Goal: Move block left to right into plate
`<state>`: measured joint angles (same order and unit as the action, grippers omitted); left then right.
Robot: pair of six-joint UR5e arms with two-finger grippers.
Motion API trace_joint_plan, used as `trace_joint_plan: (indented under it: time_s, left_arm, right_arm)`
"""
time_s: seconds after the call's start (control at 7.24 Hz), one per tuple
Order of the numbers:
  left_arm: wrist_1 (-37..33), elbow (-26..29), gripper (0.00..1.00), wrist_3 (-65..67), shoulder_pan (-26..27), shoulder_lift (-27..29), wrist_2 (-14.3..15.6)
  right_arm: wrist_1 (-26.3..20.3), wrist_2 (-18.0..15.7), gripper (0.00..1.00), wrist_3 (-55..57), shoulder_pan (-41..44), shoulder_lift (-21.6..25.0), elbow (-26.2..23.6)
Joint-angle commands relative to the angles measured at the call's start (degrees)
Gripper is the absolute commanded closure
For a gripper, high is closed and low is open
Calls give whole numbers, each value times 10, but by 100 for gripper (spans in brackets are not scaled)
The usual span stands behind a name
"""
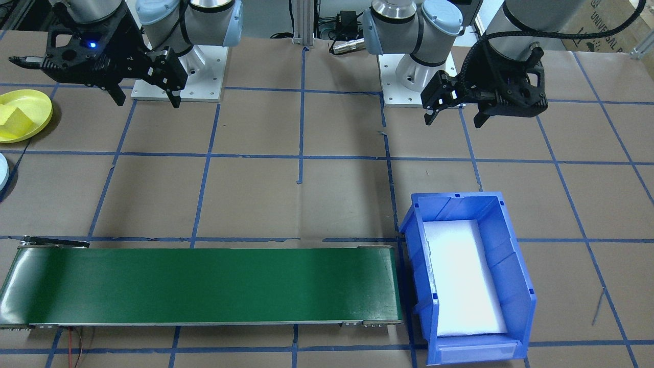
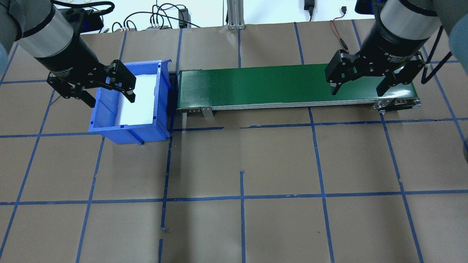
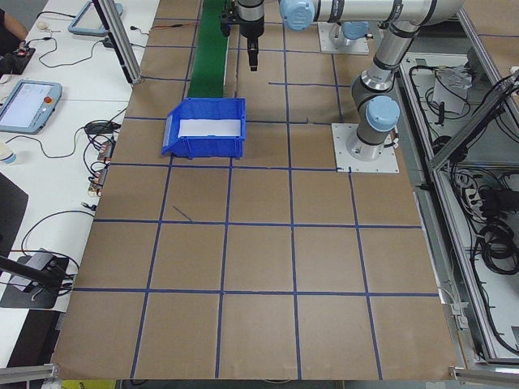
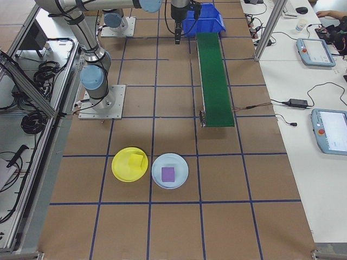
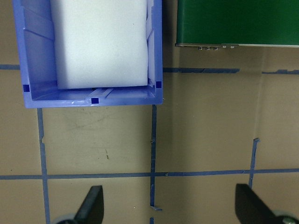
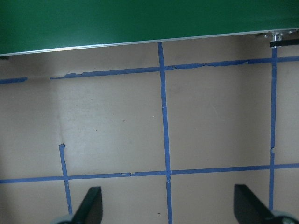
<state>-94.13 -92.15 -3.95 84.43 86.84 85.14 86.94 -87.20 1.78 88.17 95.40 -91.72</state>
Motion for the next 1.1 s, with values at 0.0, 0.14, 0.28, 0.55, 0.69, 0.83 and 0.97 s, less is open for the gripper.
trace_joint_plan:
  time_s: [0.0,0.14,0.28,0.55,0.69,0.83,0.97]
  left_arm:
    - [0,0,0,0,0,-1,0]
    - [0,0,0,0,0,-1,1]
    - [0,0,0,0,1,-1,0]
    - [0,0,0,0,1,-1,1]
    - [0,0,0,0,0,-1,1]
    - [0,0,0,0,1,-1,1]
    - [0,0,0,0,1,-1,1]
  right_arm:
    - [12,5,0,-1,-4,5,-2]
    - [12,5,0,-1,-4,5,-2]
    - [13,4,0,-1,-5,5,-2]
    - [16,-1,0,-1,-5,5,-2]
    - [17,1,0,-1,-5,5,-2]
    - [16,-2,0,-1,-5,6,-2]
    - [17,-3,0,-1,-4,5,-3]
